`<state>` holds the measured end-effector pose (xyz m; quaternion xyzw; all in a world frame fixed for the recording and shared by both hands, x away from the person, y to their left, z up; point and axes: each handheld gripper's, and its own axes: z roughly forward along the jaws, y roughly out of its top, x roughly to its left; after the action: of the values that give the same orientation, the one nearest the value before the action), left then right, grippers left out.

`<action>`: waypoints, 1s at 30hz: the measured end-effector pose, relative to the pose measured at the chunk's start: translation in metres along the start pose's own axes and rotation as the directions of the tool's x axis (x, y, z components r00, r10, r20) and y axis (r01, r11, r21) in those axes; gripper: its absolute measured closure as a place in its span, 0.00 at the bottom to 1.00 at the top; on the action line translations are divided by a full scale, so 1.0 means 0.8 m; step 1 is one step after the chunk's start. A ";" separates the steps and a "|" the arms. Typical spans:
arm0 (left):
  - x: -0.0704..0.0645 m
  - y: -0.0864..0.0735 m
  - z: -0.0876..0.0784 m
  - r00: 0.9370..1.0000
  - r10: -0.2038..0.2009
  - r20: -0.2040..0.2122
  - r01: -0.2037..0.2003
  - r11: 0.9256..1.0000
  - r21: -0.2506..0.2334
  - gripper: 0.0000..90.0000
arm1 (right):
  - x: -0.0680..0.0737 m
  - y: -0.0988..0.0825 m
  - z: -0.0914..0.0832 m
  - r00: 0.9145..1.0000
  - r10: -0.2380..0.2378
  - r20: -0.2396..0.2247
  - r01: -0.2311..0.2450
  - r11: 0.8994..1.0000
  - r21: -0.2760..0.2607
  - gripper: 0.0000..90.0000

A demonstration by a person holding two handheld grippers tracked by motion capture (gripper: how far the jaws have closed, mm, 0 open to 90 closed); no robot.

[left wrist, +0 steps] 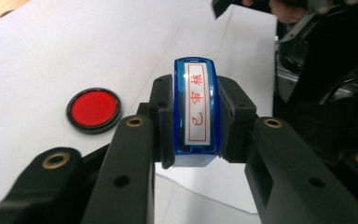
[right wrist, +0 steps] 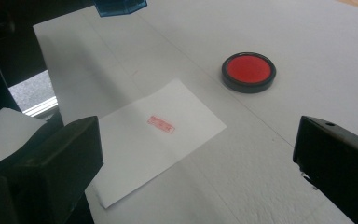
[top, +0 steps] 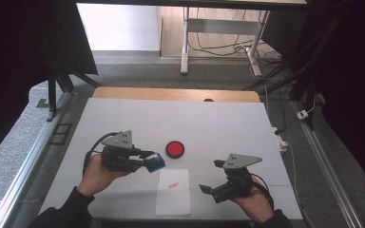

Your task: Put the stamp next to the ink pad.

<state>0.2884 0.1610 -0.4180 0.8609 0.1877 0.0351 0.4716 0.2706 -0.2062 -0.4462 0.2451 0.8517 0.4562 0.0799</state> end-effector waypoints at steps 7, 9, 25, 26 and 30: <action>0.010 -0.005 -0.005 0.998 -0.038 -0.044 0.038 0.999 0.004 0.78 | -0.003 -0.010 -0.011 0.998 0.009 0.058 -0.009 1.000 -0.002 0.00; 0.012 -0.007 -0.006 0.997 -0.046 -0.059 0.047 0.999 0.008 0.78 | -0.005 -0.013 -0.015 0.997 0.021 0.075 -0.021 1.000 -0.004 0.00; 0.033 -0.023 -0.018 0.981 -0.102 -0.163 0.110 0.993 0.038 0.78 | -0.020 -0.046 -0.047 0.967 0.076 0.242 -0.088 0.995 0.039 0.00; 0.034 -0.024 -0.018 0.980 -0.106 -0.169 0.114 0.993 0.040 0.78 | -0.021 -0.048 -0.049 0.965 0.076 0.249 -0.091 0.995 0.046 0.00; 0.039 -0.027 -0.020 0.975 -0.113 -0.192 0.124 0.991 0.047 0.78 | -0.024 -0.054 -0.054 0.959 0.095 0.269 -0.113 0.992 0.053 0.00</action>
<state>0.3070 0.1953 -0.4307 0.8545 0.2836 0.0828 0.4273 0.2570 -0.2676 -0.4582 0.3509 0.8342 0.3938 0.1610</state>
